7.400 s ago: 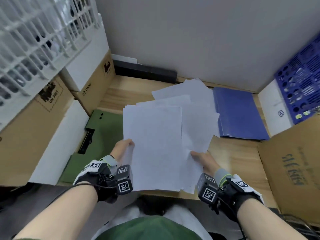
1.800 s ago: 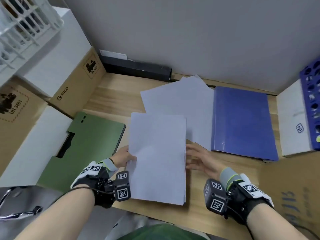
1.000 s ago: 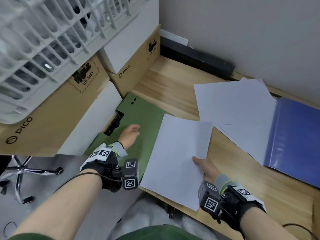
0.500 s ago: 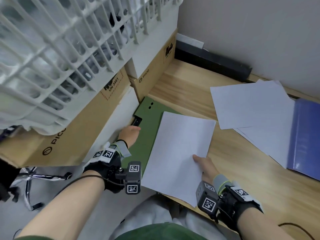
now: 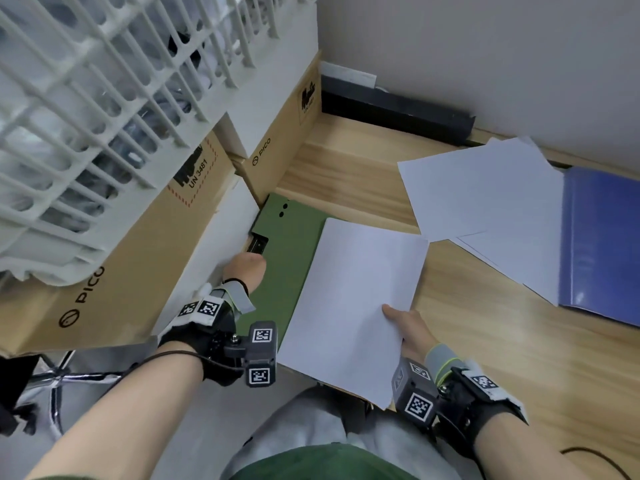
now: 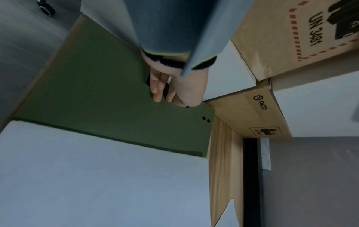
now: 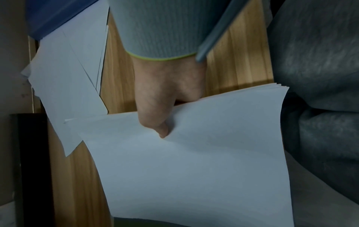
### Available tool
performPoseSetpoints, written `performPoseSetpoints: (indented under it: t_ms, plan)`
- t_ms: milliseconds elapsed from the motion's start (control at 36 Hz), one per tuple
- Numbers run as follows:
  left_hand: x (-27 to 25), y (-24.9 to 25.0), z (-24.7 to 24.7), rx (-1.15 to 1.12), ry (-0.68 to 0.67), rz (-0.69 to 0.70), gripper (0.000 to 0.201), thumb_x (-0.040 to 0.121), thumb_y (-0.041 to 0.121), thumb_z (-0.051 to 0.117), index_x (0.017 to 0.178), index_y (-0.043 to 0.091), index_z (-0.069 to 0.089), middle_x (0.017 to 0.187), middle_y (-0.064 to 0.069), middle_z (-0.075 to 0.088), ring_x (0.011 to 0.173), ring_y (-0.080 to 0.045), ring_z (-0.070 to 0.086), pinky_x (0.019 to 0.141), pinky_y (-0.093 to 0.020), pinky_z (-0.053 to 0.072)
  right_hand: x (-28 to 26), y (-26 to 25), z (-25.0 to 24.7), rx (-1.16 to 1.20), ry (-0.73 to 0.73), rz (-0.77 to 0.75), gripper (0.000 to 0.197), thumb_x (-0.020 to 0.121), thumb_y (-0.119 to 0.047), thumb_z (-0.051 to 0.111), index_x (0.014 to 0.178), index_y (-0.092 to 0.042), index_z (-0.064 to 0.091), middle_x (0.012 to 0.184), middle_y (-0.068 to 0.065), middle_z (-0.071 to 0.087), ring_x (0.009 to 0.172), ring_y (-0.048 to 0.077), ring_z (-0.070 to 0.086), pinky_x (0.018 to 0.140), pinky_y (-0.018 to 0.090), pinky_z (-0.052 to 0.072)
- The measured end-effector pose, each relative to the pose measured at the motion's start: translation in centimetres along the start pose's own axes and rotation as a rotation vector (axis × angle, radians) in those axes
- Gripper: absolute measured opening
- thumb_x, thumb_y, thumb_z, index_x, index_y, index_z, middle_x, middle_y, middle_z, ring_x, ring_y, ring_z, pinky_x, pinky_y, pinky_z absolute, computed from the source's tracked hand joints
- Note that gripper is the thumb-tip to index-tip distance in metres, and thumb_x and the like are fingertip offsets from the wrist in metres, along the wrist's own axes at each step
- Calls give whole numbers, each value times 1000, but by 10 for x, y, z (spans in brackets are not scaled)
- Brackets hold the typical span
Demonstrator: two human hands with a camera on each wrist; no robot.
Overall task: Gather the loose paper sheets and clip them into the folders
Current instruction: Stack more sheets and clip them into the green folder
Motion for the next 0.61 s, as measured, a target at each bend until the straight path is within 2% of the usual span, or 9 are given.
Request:
performPoseSetpoints:
  t_ms: [56,83,139,167,222,306,417,500,611]
  plan:
    - [1,6,9,-74,-52,-35,23,94,14,43,74,19,53,96,-11,66,85,-29,65,86,-38,53,-2,3,-9,17,-3,0,36,95,-10,55,129,1,51,103,15,67,85,30,66,61,34,55]
    - [-1,10,17,-114,-95,-48,20,95,13,44,80,17,56,100,-10,64,76,-27,63,74,-32,54,-3,4,-15,24,3,-2,36,95,-11,55,129,1,51,103,15,67,86,31,66,63,35,55]
    - [-8,15,32,-164,-178,-90,17,96,12,44,105,11,59,108,-10,62,60,-19,55,46,-18,43,-5,5,-25,22,12,-10,36,95,-11,55,129,0,51,104,14,67,87,30,66,66,36,55]
    - [-11,15,41,-178,-214,-106,24,97,14,44,117,9,56,113,-9,63,58,-18,54,40,-15,38,-5,6,-30,19,17,-15,35,96,-11,55,129,-1,52,105,13,67,88,30,66,67,37,54]
    - [-18,20,60,-192,-257,-118,31,96,18,45,124,8,54,119,-7,65,58,-17,55,41,-15,39,-7,6,-45,13,46,-26,34,96,-12,54,128,-1,52,103,13,67,88,30,65,68,37,54]
    - [-29,30,81,-196,-280,-115,32,94,20,47,121,8,58,113,-6,67,61,-17,58,52,-22,42,-7,6,-72,28,110,-23,34,96,-11,55,127,2,52,102,15,66,85,31,64,69,37,53]
    - [-45,49,111,-139,-345,-61,28,94,20,50,117,10,60,105,-5,67,50,-10,61,49,-18,46,-10,10,-115,61,191,-19,35,95,-11,56,127,2,53,104,17,66,88,34,64,73,39,53]
    - [-59,62,132,-123,-398,-40,24,95,19,48,115,11,59,108,-8,65,56,-14,60,57,-20,46,-15,14,-140,89,226,-13,35,94,-12,57,126,3,53,109,20,65,92,36,64,81,44,52]
    - [-81,76,160,-136,-455,-71,10,95,15,48,94,11,56,96,-9,59,55,-17,53,55,-22,38,-25,21,-171,115,276,5,38,91,-16,61,124,1,53,116,20,64,103,37,63,92,49,50]
Point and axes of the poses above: each hand's wrist, its own x-axis towards the middle knuckle, its own z-axis out of the palm, y = z × x, the point moved 4 cm from there along x, towards the middle knuckle
